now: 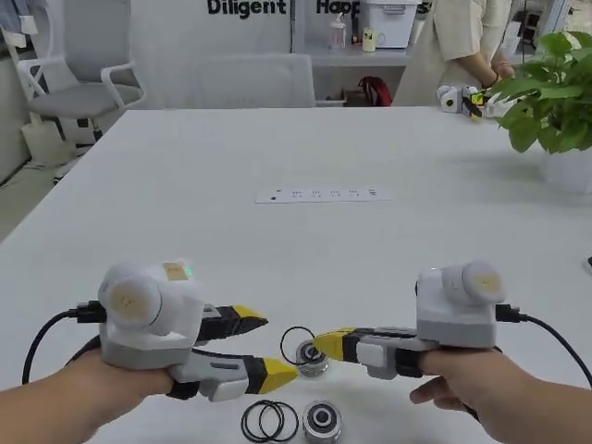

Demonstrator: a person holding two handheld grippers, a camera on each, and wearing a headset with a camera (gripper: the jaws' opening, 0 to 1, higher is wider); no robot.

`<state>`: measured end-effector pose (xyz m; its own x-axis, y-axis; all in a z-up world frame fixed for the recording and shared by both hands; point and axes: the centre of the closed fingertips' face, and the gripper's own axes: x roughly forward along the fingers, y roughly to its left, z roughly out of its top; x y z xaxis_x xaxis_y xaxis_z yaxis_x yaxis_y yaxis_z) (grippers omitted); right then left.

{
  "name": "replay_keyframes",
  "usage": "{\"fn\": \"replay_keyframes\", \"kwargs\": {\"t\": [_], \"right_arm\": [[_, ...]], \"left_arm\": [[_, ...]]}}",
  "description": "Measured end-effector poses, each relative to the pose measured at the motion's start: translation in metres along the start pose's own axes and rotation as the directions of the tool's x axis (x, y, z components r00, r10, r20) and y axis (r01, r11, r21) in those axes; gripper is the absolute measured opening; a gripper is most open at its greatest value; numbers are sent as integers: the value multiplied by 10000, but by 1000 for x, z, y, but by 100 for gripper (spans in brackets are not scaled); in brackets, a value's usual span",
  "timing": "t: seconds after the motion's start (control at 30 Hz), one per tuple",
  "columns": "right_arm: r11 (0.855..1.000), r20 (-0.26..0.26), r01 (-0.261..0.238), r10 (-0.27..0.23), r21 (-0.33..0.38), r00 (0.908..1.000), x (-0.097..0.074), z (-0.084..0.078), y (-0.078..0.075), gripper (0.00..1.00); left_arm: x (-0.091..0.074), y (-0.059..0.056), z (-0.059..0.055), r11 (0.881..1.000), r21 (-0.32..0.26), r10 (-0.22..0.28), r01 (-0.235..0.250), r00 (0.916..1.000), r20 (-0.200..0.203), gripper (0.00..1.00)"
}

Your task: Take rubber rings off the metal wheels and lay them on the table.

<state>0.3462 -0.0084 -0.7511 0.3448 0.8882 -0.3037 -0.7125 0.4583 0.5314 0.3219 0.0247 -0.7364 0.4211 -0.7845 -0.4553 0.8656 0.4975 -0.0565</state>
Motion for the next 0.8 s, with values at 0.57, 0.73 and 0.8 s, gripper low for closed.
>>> {"fn": "replay_keyframes", "kwargs": {"t": [0.57, 0.73, 0.8], "right_arm": [[9976, -338, -686, 683, -79, 9971, 8, -6, 28, 0], [9952, -856, -965, 948, -165, 9918, 13, -18, 38, 0], [9938, -1141, -1076, 1039, -271, 9880, 16, -25, 42, 0]], "left_arm": [[-43, 4, -15, 9994, -174, 305, -304, 9995, 61, 63], [-51, 5, -22, 9988, -252, 425, -426, 9991, -37, 64], [-54, 5, -24, 9984, -282, 495, -496, 9988, -42, 64]]}}
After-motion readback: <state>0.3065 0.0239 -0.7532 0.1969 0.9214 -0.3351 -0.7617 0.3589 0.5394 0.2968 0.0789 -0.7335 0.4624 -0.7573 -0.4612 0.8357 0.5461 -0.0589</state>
